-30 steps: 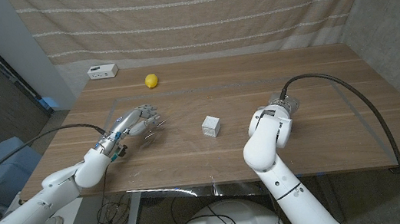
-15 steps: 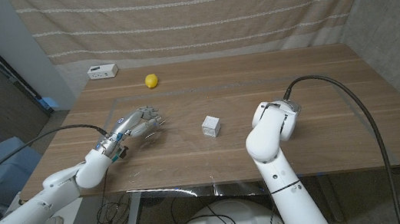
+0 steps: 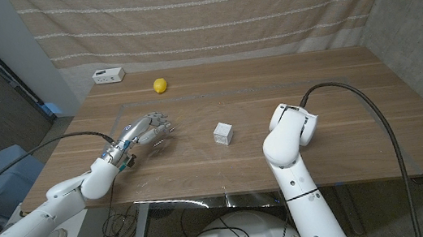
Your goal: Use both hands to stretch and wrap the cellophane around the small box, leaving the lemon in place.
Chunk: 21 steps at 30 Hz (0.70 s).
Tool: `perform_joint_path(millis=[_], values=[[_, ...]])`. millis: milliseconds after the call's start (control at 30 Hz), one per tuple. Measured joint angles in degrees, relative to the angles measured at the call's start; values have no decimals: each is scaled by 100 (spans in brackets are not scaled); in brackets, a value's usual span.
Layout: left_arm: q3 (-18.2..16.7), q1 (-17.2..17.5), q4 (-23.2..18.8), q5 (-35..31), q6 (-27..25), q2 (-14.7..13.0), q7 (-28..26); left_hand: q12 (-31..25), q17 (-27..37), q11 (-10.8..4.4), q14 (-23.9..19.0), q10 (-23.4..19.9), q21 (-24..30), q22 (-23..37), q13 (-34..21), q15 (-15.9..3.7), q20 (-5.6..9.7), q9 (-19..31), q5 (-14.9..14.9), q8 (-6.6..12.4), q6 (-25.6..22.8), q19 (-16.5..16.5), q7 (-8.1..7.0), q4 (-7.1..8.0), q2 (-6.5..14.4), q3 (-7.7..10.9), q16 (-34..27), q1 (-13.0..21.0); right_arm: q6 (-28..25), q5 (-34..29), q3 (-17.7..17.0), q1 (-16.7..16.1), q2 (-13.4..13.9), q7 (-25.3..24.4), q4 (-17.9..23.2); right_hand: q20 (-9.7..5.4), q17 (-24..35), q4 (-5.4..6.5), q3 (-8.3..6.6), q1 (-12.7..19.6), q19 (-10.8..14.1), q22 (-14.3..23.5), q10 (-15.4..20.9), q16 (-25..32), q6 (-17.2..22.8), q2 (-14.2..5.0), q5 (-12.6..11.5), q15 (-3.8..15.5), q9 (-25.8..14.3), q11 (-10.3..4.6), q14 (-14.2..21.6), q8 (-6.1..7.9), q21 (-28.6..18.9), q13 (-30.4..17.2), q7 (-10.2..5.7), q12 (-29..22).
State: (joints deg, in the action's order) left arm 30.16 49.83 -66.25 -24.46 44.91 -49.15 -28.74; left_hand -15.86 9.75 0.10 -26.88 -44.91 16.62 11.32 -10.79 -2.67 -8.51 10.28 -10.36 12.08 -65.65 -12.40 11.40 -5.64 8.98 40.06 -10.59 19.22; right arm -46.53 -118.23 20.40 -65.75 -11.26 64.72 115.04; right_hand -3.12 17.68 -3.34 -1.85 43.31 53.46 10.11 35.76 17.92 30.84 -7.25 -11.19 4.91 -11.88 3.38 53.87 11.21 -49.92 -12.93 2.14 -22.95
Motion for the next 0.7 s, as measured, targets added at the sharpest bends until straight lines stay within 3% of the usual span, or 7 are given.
perform_joint_path(millis=[133,333,700], values=[[2,4,-1,23,11,0,14,0,0,28,0,33,0,0,0,0,0,0,0,-11,8,0,8,0,0,0,0,0,37,-77,47,49,17,113,-162,46,-49,-15,-15,0,-46,0,-39,-58,-58,0,1,-39,0,-21,-62,0,34,17,-20,33],[1,8,-2,37,25,2,41,62,-1,-12,61,94,0,0,0,-1,0,0,0,-43,8,0,9,0,16,0,21,-43,50,-41,96,93,49,150,-249,13,-59,-45,-45,22,-74,0,246,-58,-34,-23,1,124,0,-29,90,24,55,11,4,-19],[11,-30,61,39,39,30,59,85,-1,-12,60,94,0,0,0,0,0,-1,0,-64,60,0,-2,21,0,22,21,-59,-374,1324,-30,94,229,-443,-50,-37,-23,-201,-235,297,-24,1,387,-58,66,-208,1,122,0,-11,193,68,55,-5,102,-107]])
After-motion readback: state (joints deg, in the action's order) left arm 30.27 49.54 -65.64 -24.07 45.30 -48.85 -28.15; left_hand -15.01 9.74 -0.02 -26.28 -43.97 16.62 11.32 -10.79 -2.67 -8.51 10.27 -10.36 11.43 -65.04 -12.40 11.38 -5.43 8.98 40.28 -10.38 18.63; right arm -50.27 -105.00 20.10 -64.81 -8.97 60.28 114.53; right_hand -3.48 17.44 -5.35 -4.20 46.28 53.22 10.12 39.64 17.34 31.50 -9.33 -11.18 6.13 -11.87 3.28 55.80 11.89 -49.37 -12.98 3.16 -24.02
